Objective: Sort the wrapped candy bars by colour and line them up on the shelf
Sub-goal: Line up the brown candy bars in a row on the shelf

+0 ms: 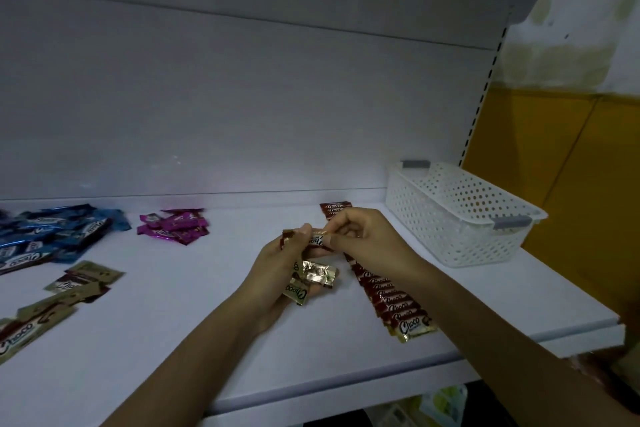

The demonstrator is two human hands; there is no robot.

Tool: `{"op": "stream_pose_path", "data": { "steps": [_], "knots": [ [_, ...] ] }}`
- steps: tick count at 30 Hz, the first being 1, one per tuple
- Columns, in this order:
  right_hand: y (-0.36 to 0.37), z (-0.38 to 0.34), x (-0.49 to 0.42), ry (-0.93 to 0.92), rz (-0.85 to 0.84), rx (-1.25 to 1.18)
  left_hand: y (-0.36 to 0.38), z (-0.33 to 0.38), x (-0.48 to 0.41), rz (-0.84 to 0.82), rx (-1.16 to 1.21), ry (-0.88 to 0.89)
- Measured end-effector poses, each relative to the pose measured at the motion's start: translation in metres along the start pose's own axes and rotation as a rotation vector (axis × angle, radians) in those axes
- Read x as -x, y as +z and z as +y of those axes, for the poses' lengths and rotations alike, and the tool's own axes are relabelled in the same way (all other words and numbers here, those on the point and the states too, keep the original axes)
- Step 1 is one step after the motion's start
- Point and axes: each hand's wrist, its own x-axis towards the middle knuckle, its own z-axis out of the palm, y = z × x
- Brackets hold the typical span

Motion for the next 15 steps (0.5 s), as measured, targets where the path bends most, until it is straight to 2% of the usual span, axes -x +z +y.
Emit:
{"op": "stream_pose_path", "data": {
  "steps": [3,6,11,15],
  "knots": [
    [-0.01,-0.003,-0.002,0.028,0.048,-0.082,-0.001,0.0,0.001,0.026,-0.025,0.023],
    [-0.017,-0.004,0.0,-0.004,-0.007,-0.059,0.0,0.0,0.002,0.024,-0.078,0.03],
    [-0.017,-0.005,0.003,-0.041,0.017,-0.115,0.002,0.0,0.003,0.024,-0.073,0.036],
    [-0.01,-0.003,0.006,0.027,0.014,-0.238,0.0,0.0,0.004,0.024,-0.073,0.052]
  ]
}}
